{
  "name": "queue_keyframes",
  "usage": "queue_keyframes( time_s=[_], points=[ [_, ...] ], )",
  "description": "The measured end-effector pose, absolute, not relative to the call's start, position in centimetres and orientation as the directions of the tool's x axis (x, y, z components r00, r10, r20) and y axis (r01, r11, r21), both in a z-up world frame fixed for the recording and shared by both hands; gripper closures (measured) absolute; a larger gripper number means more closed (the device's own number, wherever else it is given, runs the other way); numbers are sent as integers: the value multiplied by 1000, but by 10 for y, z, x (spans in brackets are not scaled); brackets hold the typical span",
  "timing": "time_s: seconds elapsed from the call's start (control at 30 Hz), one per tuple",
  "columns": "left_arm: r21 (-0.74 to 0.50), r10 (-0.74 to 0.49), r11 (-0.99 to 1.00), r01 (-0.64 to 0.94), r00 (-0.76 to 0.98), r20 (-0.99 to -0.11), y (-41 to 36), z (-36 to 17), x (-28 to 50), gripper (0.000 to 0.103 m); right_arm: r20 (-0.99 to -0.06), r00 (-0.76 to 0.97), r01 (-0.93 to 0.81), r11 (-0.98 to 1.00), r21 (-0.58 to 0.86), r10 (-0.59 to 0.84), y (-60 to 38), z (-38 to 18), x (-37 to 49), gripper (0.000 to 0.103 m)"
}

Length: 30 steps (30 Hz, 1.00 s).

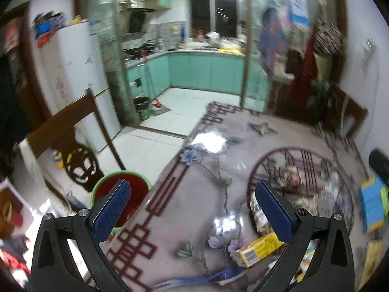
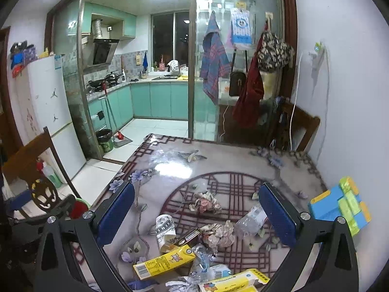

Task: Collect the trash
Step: 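Move both tools toward the trash pile on the table, then grasp the yellow drink carton with the left tool while the right tool grasps crumpled paper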

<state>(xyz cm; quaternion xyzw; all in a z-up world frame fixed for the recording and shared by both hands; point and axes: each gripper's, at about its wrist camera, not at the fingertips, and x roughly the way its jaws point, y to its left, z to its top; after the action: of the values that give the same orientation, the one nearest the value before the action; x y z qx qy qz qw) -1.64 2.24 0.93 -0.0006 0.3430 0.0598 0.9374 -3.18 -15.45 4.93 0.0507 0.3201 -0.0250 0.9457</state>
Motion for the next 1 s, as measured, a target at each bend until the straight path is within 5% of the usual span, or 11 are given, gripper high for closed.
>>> queue_keyframes(
  time_s=[0.13, 0.23, 0.4, 0.47, 0.53, 0.63, 1.0],
  points=[
    [81, -21, 990, 114, 690, -724, -5, -27, -7, 0, -653, 757, 102, 991, 86, -21, -179, 22, -31, 1],
    [-7, -178, 957, 290, 566, -805, -29, -65, 0, 0, -737, 675, 184, 977, 111, -43, -213, -13, -34, 1],
    [13, -185, 898, 440, 405, -895, -72, -130, 14, 2, -798, 593, 288, 954, 85, -108, -262, -55, -44, 1],
    [16, -178, 887, 462, 373, -911, -80, -146, 18, 15, -814, 572, 294, 952, 88, -102, -275, -65, -49, 1],
    [-36, -208, 883, 469, 322, -924, -82, -156, 24, 48, -825, 553, 309, 948, 74, -115, -285, -71, -55, 1],
    [-140, -277, 884, 446, 259, -925, -75, -160, 29, 68, -847, 525, 322, 941, 105, -85, -292, -77, -52, 1],
    [-235, -352, 903, 361, 304, -885, -46, -120, 7, 68, -873, 481, 142, 975, 172, 84, -240, -130, 45, 2]
  ],
)
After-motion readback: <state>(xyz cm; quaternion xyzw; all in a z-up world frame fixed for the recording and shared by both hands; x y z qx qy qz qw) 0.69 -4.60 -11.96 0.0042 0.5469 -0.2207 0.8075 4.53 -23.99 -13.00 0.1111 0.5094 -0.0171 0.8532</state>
